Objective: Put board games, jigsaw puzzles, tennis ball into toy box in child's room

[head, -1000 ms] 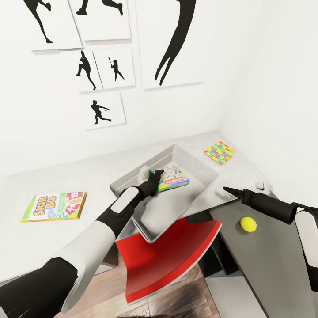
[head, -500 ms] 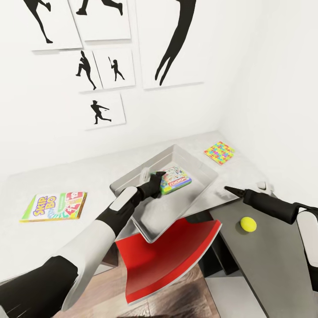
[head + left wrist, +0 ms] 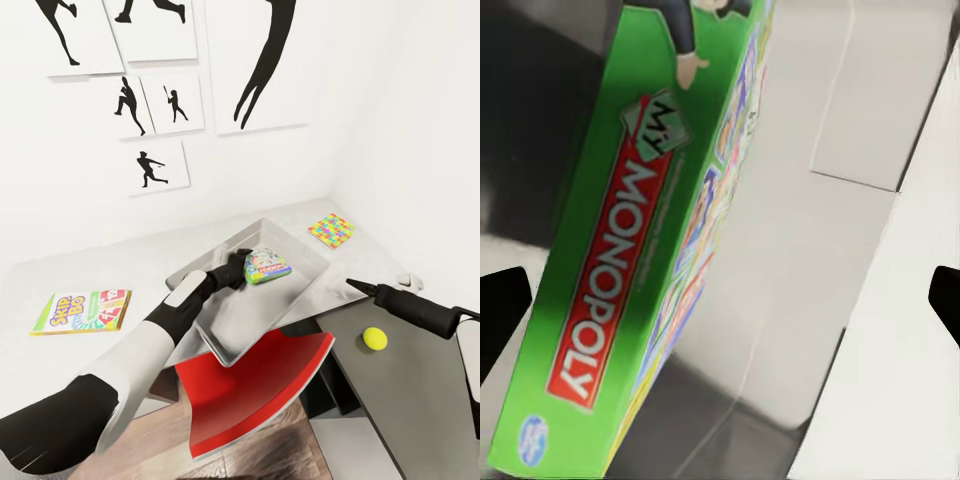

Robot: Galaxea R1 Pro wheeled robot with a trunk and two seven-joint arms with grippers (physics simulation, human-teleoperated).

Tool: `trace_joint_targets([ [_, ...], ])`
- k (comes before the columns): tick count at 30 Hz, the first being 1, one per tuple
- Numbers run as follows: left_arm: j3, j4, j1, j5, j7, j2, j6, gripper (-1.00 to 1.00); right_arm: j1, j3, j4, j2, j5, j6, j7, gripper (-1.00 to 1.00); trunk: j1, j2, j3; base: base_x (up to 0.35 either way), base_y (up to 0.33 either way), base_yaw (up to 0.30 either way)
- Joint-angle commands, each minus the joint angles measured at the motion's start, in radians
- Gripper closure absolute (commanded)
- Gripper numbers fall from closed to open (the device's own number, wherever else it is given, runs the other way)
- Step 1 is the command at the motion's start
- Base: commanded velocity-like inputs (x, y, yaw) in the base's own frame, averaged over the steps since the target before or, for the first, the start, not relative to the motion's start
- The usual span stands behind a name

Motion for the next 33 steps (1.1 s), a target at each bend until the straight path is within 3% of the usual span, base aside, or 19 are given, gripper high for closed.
trace_joint_targets([
  [1, -0.001, -0.001, -0.005, 0.007, 0.006, 0.0, 0.002, -1.0, -0.001, -0.002, 0.0, 0.0, 0.009, 0.004, 0.01, -1.0, 0.001, -0.002, -0.002, 0.0, 0.0, 0.0],
  [23, 0.0, 0.003, -0.018, 0.01, 0.012, 0.004, 0.013, -1.0, -0.001, -0.006, 0.0, 0.0, 0.009, 0.004, 0.01, -1.0, 0.001, -0.002, -0.002, 0.0, 0.0, 0.0],
  [27, 0.0, 0.005, -0.016, 0.011, 0.031, 0.004, 0.015, -1.0, -0.001, -0.006, 0.0, 0.0, 0.009, 0.004, 0.01, -1.0, 0.001, -0.002, -0.002, 0.0, 0.0, 0.0],
  [33, 0.0, 0.001, -0.013, 0.022, 0.105, 0.002, 0.018, -1.0, 0.0, -0.006, 0.0, 0.0, 0.009, 0.004, 0.01, -1.0, 0.001, -0.002, -0.002, 0.0, 0.0, 0.0],
])
